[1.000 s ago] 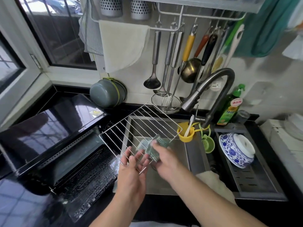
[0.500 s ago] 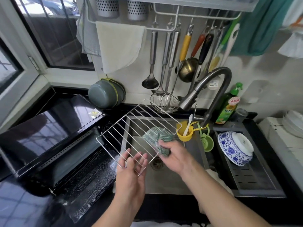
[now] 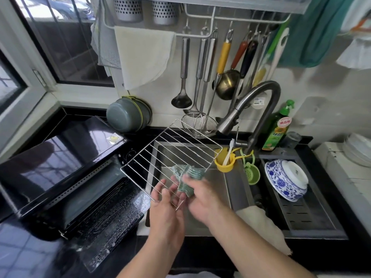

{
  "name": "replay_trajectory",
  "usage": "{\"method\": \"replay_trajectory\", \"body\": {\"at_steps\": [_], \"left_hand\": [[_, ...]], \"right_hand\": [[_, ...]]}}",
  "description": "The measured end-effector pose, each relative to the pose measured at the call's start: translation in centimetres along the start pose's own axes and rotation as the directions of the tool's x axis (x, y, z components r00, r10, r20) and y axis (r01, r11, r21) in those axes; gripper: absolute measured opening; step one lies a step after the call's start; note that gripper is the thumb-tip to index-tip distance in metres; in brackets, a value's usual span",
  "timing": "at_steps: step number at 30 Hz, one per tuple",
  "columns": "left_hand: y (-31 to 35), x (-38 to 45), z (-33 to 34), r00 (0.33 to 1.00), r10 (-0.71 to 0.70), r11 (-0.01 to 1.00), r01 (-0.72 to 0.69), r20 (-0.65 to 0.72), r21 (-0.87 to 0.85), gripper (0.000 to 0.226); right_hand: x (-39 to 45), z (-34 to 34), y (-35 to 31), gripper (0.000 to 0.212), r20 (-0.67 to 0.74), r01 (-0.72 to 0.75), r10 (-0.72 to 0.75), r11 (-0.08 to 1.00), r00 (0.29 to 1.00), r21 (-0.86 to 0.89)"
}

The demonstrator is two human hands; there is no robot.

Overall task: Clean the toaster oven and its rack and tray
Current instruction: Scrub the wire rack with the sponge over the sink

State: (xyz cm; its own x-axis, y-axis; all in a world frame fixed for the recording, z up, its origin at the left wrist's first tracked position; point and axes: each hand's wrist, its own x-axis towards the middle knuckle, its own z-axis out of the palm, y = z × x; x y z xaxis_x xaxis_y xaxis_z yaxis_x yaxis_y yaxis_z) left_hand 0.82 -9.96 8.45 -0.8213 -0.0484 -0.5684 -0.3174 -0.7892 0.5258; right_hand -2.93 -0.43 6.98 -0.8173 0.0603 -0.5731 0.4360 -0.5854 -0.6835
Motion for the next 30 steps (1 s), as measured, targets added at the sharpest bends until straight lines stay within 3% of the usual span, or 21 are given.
{"method": "replay_trajectory", "body": {"at_steps": [6, 9, 12, 14, 17, 19, 21, 25, 30], "left_hand": [[-0.6, -0.7, 0.3, 0.998, -0.015, 0.999, 0.013, 0.054, 0.048, 0.021], [-0.2, 0.3, -0.1, 0.998, 0.007, 0.999, -0.01, 0.056, 0.053, 0.021], [0.6, 0.1, -2.1, 0.992, -0.054, 0.936, 0.011, 0.114, 0.351, 0.029], [2.2, 0.2, -3.6, 0.999, -0.026, 0.9, 0.005, 0.042, 0.435, 0.025], [6.3, 2.4, -4.4, 0.999, 0.048, 0.893, -0.043, 0.001, 0.449, 0.035], [7.9, 3.4, -3.5, 0.992, -0.078, 0.872, 0.019, 0.101, 0.49, 0.041], [8.1, 3.2, -2.3, 0.967, -0.169, 0.867, 0.055, 0.189, 0.495, 0.039], [8.0, 2.7, -1.2, 0.966, -0.127, 0.894, 0.012, 0.226, 0.448, 0.038], [8.2, 3.5, -1.7, 0.984, -0.045, 0.895, -0.038, 0.175, 0.445, 0.043]], "right_hand": [[2.2, -0.6, -2.3, 0.034, -0.268, 0.026, -0.006, 0.997, 0.964, 0.072], [1.2, 0.4, 0.3, 0.027, -0.147, -0.025, 0.018, 0.999, 0.989, -0.043], [0.6, -1.1, -2.1, 0.027, -0.089, -0.016, 0.006, 0.994, 0.996, -0.112], [0.5, -3.1, -5.4, 0.036, -0.042, -0.02, 0.012, 0.98, 0.999, -0.2], [-0.2, -4.5, -8.1, 0.028, 0.053, -0.041, 0.09, 0.804, 0.995, -0.594], [-0.6, -4.1, -8.1, 0.026, 0.108, -0.026, 0.146, 0.7, 0.983, -0.714], [-0.6, -3.3, -7.4, 0.028, 0.107, -0.019, 0.142, 0.682, 0.984, -0.731], [-0.6, -2.9, -5.5, 0.037, 0.061, 0.023, 0.032, 0.693, 0.998, -0.721], [-1.0, -4.2, -5.1, 0.033, 0.231, -0.008, 0.161, 0.836, 0.96, -0.549]]}}
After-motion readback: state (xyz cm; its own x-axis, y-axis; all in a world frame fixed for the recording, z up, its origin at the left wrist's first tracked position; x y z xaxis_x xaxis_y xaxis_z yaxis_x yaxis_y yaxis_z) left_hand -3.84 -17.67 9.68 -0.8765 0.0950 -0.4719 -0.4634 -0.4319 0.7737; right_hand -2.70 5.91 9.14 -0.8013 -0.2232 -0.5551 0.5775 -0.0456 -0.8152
